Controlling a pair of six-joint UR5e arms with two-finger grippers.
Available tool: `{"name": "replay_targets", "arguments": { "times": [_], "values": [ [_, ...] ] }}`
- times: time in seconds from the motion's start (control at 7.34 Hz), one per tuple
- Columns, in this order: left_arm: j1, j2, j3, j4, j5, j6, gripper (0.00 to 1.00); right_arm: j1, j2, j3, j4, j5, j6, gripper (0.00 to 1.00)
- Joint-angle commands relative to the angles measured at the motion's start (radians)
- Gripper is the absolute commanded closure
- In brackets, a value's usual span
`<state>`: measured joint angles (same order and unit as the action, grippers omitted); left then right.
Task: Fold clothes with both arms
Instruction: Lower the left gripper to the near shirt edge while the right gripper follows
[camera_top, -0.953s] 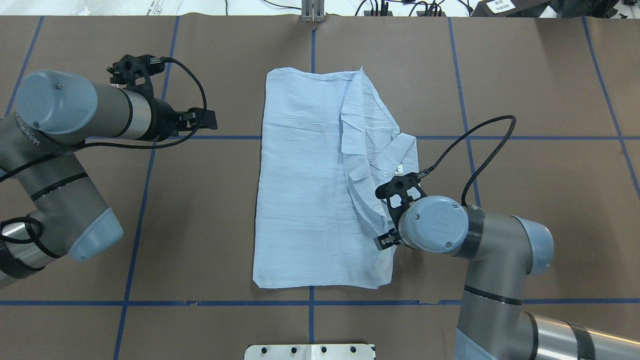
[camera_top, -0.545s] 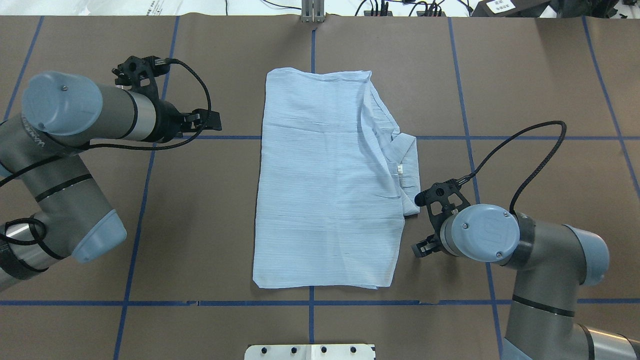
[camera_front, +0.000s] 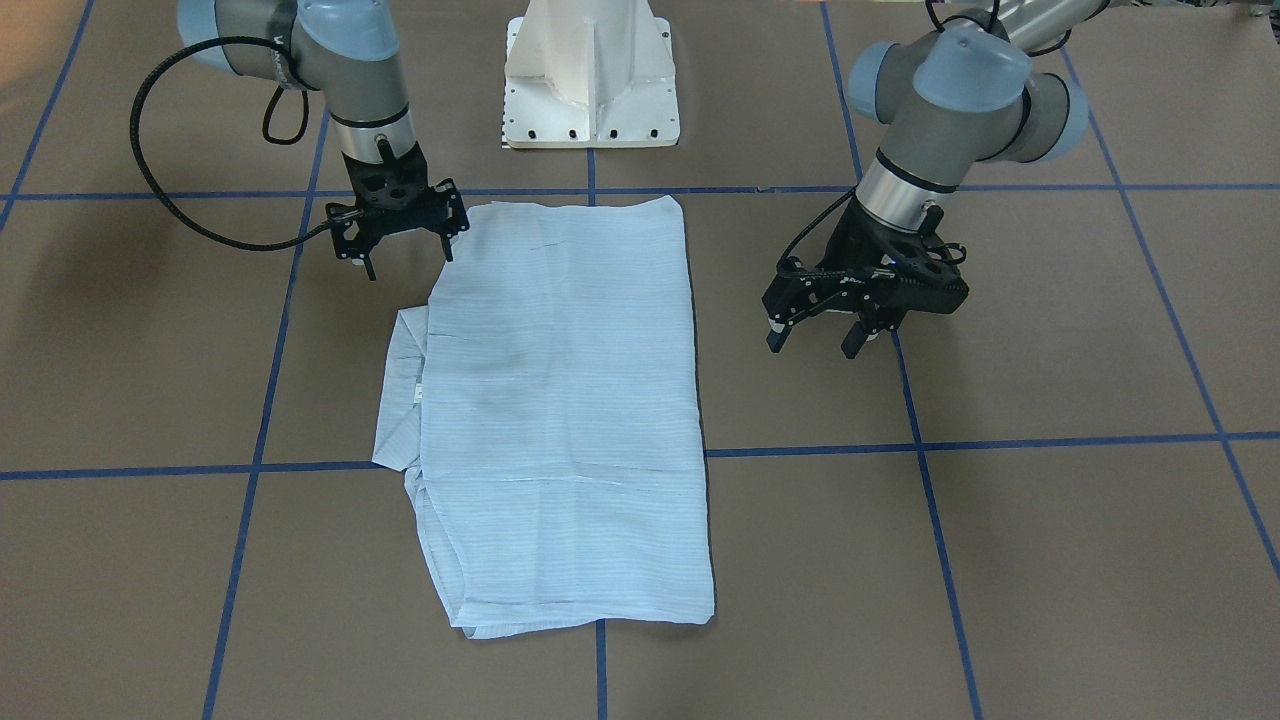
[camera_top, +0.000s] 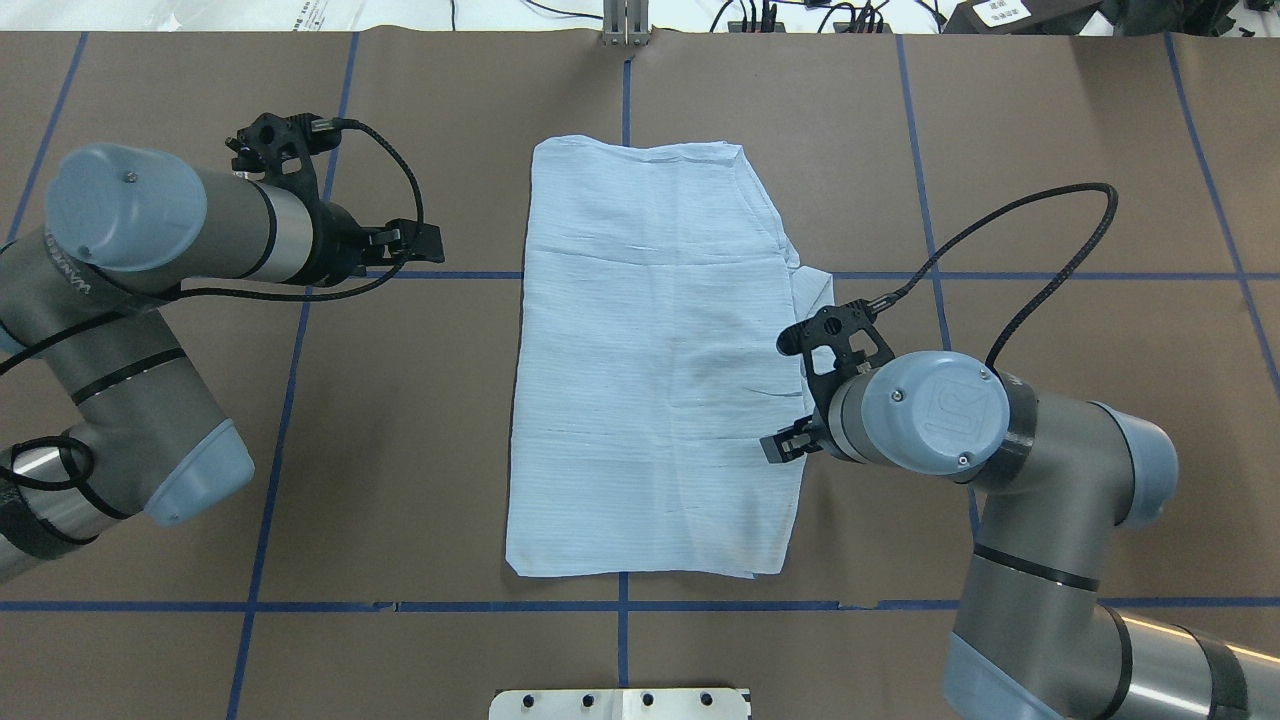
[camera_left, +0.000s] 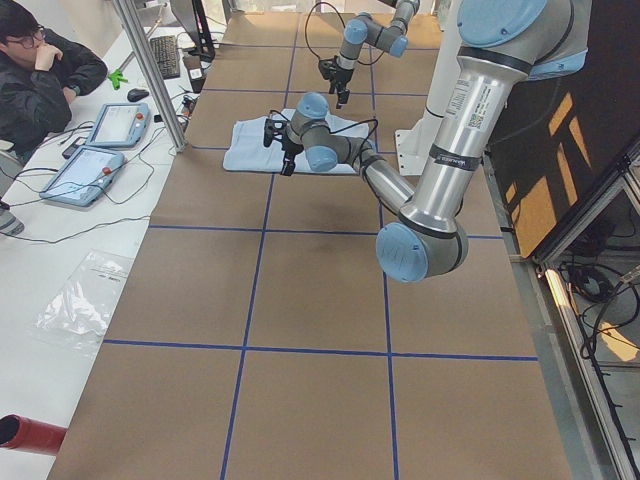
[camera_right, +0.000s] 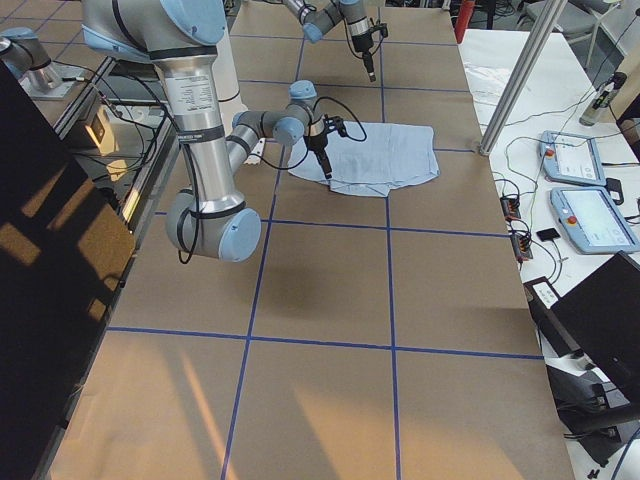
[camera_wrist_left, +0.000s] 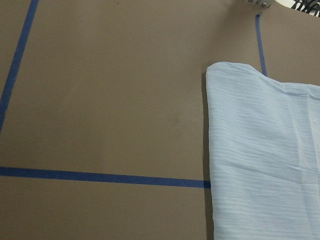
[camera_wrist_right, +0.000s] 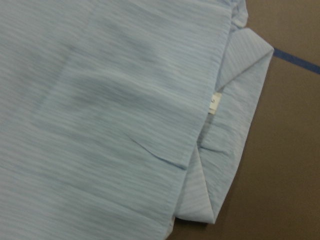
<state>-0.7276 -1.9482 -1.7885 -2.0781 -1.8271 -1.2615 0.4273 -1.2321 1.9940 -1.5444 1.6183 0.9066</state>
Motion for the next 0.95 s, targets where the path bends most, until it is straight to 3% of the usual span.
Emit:
{"name": "replay_targets", "arguments": {
  "times": [0.0, 0.41, 0.82],
  "values": [
    [0.029, 0.002, -0.006, 0.004, -0.003, -0.036, 0.00, 0.025, 0.045, 0.012, 0.001, 0.056, 0.012, 0.00],
    [0.179, 0.003, -0.035, 0.006, 0.028, -0.253, 0.00, 0.034, 0.028, 0.055, 0.001, 0.123, 0.114, 0.00],
    [0.376, -0.003, -0.055, 0.061, 0.147, -0.383, 0.01, 0.033, 0.025, 0.071, 0.001, 0.199, 0.256, 0.00]
  ]
}}
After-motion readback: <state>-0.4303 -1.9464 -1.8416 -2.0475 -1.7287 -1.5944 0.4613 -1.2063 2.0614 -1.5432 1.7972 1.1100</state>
